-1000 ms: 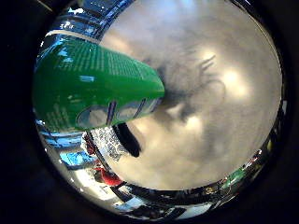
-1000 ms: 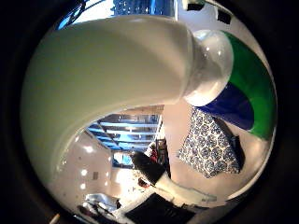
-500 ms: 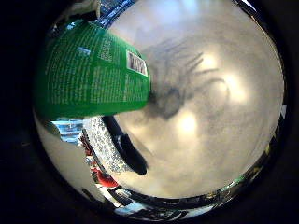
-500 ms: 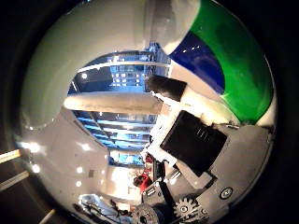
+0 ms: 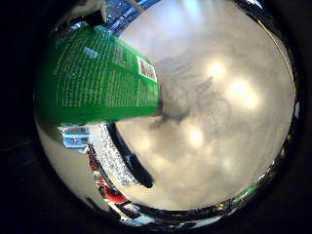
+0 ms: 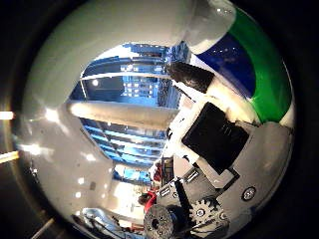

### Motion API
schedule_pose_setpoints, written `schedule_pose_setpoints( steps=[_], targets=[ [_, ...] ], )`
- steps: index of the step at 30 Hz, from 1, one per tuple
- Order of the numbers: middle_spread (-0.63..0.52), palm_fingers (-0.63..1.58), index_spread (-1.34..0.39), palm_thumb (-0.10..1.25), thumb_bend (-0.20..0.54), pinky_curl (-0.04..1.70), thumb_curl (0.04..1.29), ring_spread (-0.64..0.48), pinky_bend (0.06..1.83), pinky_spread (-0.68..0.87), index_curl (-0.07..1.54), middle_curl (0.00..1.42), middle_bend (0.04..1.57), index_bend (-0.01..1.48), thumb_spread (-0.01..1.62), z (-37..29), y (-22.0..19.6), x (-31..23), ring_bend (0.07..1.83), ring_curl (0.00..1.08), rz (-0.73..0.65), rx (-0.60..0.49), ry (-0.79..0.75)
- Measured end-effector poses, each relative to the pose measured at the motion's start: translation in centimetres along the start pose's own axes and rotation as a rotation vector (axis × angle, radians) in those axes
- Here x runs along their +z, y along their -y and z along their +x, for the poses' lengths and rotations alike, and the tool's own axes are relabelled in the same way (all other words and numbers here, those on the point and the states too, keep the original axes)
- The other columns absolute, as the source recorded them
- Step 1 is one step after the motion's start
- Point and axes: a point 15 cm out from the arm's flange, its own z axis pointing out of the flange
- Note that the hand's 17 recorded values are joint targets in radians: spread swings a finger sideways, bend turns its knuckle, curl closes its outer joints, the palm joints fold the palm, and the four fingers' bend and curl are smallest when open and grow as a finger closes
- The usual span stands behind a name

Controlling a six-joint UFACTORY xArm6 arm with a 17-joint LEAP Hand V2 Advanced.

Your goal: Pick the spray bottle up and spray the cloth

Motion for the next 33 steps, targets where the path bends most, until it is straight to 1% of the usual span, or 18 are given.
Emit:
schedule_pose_setpoints(
  steps=[5,8,11,14,16,23,26,31,33],
  targets=[
    [-0.12,1.2,-0.33,1.04,-0.01,0.82,0.47,-0.19,1.19,-0.23,0.88,0.74,1.25,0.92,1.05,-3.1,-0.3,-0.5,1.32,0.63,-0.032,-0.057,0.054],
    [-0.12,1.19,-0.31,1.05,-0.012,0.85,0.51,-0.19,1.2,-0.22,0.88,0.74,1.28,0.95,1.02,-4.8,-2.3,-0.7,1.35,0.63,-0.132,-0.113,0.074],
    [-0.12,1.17,-0.29,1.04,-0.015,0.9,0.55,-0.19,1.2,-0.21,0.87,0.73,1.3,0.99,0.98,-5.9,-4.2,-1.7,1.36,0.63,-0.262,-0.177,0.045],
    [-0.12,1.16,-0.27,1.04,-0.016,0.93,0.58,-0.19,1.19,-0.2,0.86,0.72,1.32,1.01,0.96,-6.0,-7.1,-3.3,1.38,0.63,-0.428,-0.244,-0.007],
    [-0.12,1.16,-0.27,1.03,-0.017,0.96,0.61,-0.19,1.18,-0.2,0.86,0.71,1.32,1.02,0.95,-6.4,-8.1,-5.0,1.39,0.63,-0.508,-0.305,-0.05],
    [-0.12,1.15,-0.26,1.03,-0.016,1.02,0.66,-0.19,1.17,-0.2,0.84,0.7,1.34,1.05,0.91,-6.6,-9.5,-10.1,1.41,0.64,-0.729,-0.487,-0.23],
    [-0.12,1.14,-0.26,1.02,-0.017,1.05,0.68,-0.18,1.16,-0.2,0.84,0.7,1.35,1.06,0.89,-7.3,-9.9,-10.8,1.41,0.64,-0.822,-0.584,-0.308],
    [-0.12,1.14,-0.26,1.01,-0.018,1.1,0.71,-0.18,1.15,-0.2,0.83,0.7,1.36,1.07,0.86,-8.8,-11.9,-10.0,1.41,0.64,-0.984,-0.754,-0.432],
    [-0.12,1.14,-0.26,1.01,-0.018,1.11,0.72,-0.18,1.14,-0.2,0.83,0.7,1.36,1.07,0.85,-9.5,-12.6,-9.6,1.42,0.64,-1.021,-0.802,-0.476]
  ],
)
